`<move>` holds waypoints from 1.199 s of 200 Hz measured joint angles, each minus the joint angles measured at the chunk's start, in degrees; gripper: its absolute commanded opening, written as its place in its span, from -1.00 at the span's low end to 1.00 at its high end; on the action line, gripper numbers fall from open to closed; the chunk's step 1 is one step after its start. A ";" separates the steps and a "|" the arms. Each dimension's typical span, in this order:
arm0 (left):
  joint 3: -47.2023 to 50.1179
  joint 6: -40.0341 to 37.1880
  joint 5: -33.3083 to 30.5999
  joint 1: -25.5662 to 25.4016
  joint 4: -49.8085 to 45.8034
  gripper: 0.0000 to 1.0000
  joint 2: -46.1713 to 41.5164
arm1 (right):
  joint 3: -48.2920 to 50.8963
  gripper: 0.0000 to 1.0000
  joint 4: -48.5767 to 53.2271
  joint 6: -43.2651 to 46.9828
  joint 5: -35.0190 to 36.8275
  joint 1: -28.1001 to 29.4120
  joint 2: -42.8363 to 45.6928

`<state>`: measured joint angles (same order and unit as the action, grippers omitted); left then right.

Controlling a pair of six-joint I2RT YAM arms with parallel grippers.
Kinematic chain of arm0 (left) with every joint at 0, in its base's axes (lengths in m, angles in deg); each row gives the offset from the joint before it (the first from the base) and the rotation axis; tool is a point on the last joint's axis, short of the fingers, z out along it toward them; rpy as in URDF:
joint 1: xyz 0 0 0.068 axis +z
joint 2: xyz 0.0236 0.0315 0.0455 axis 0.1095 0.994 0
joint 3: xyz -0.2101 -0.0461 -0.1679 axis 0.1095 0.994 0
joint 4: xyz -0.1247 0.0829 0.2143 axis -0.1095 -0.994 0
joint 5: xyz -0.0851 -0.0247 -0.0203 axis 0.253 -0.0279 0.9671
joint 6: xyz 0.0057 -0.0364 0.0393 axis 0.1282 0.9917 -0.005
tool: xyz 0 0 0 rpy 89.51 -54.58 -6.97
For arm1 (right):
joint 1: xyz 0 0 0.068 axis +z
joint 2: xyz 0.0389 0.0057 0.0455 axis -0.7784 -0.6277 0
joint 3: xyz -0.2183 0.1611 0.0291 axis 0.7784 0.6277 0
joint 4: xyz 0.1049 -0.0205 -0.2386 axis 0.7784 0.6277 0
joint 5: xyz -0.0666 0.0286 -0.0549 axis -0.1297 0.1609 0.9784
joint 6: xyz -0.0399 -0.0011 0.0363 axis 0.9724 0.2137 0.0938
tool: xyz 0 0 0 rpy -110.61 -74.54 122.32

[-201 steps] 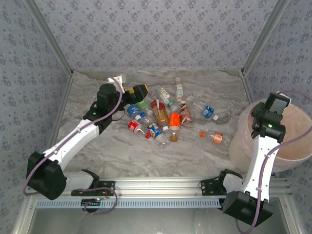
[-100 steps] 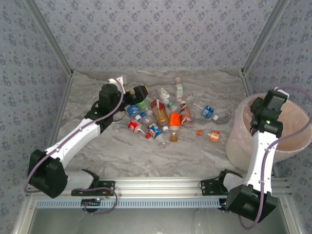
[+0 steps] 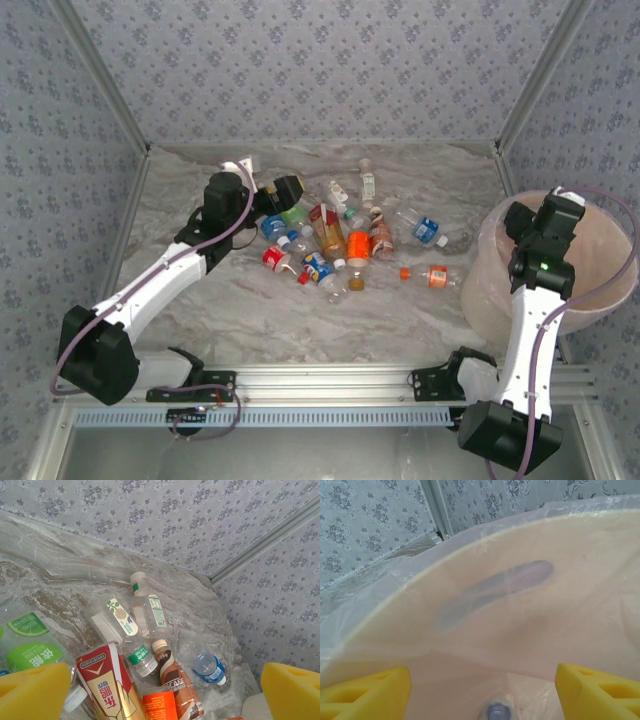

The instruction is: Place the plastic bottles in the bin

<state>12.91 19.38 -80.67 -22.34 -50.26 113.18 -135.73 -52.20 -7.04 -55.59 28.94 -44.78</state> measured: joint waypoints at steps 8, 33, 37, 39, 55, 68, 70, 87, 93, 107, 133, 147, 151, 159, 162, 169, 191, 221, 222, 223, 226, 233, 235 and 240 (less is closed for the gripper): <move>0.00 0.00 -0.17 0.00 -0.09 0.96 -0.02 | 0.04 0.64 -0.02 0.00 0.04 0.07 0.09; 0.00 0.00 -1.73 0.00 -1.42 0.96 -0.20 | 0.04 0.67 0.00 -0.04 0.35 0.76 0.85; 0.00 0.02 -2.01 0.00 -1.66 0.96 -0.20 | 0.04 0.67 0.02 -0.04 0.57 0.96 1.14; 0.00 0.02 -2.27 0.00 -1.81 0.96 -0.22 | 0.04 0.68 0.00 -0.07 0.74 1.07 1.31; 0.00 0.11 -4.55 0.00 -3.61 0.96 -0.39 | -0.09 0.70 0.15 -0.31 2.73 2.10 2.78; 0.00 0.72 -6.60 0.24 -5.31 0.96 -0.52 | -0.85 0.75 0.72 -0.74 5.25 3.02 3.69; 0.00 0.79 -6.80 0.24 -5.49 0.96 -0.52 | -1.09 0.75 0.87 -0.72 5.70 3.17 3.78; 0.00 2.43 -9.51 0.96 -7.91 0.96 -0.55 | -3.72 0.77 2.62 -1.40 8.57 4.66 4.00; 0.00 3.02 -10.38 1.33 -8.70 0.96 -0.55 | -5.01 0.78 3.32 -1.60 9.16 5.51 4.00; 0.00 4.48 -11.96 2.36 -10.21 0.96 -0.55 | -7.82 0.79 4.24 -1.55 9.68 8.48 4.02; 0.24 7.30 -13.64 4.09 -11.74 0.96 -0.61 | -12.87 0.80 4.59 0.13 7.13 16.76 3.45; 0.96 8.61 -13.90 4.68 -11.98 0.96 -0.87 | -14.73 0.80 4.61 1.97 4.37 21.09 2.36; 1.31 8.92 -13.97 4.81 -11.98 0.96 -0.98 | -15.21 0.80 4.68 2.69 3.43 22.43 1.95; 1.92 9.31 -14.03 5.03 -11.93 0.96 -1.25 | -15.80 0.80 4.81 4.11 1.97 24.76 0.87; 2.21 9.57 -14.05 5.05 -11.91 0.96 -1.36 | -15.96 0.79 4.87 4.83 1.31 25.94 0.24; 2.75 9.77 -14.05 5.25 -11.93 0.96 -1.62 | -16.17 0.79 5.25 6.21 0.17 28.09 -1.09; 3.80 10.43 -14.05 5.62 -11.93 0.96 -2.36 | -16.09 0.78 8.04 12.09 -2.82 35.06 -6.19; 4.31 10.62 -14.08 6.14 -11.91 0.96 -3.10 | -14.67 0.79 14.25 22.29 -5.40 42.05 -14.62; 4.33 10.62 -14.05 6.14 -11.89 0.96 -3.13 | -14.64 0.79 14.45 22.53 -5.38 42.16 -14.78; 4.35 10.62 -14.05 6.14 -11.89 0.96 -3.15 | -14.62 0.79 14.64 22.75 -5.42 42.27 -14.93; 4.42 10.62 -14.05 6.14 -11.85 0.96 -3.19 | -14.45 0.79 15.32 23.56 -5.49 42.64 -15.61; 4.57 10.62 -14.05 6.16 -11.78 0.96 -3.21 | -14.01 0.79 16.96 25.88 -5.77 43.54 -17.40; 4.63 10.60 -14.05 6.16 -11.67 0.96 -3.21 | -13.92 0.79 17.25 26.32 -5.77 43.67 -17.73; 4.90 10.56 -13.99 6.19 -11.21 0.96 -3.21 | -13.51 0.78 18.32 27.69 -5.79 44.00 -18.75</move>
<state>17.81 29.94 -94.66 -16.15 -61.47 109.96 -149.24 -33.88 20.65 -61.38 72.94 -63.54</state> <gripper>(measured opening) 0.979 0.896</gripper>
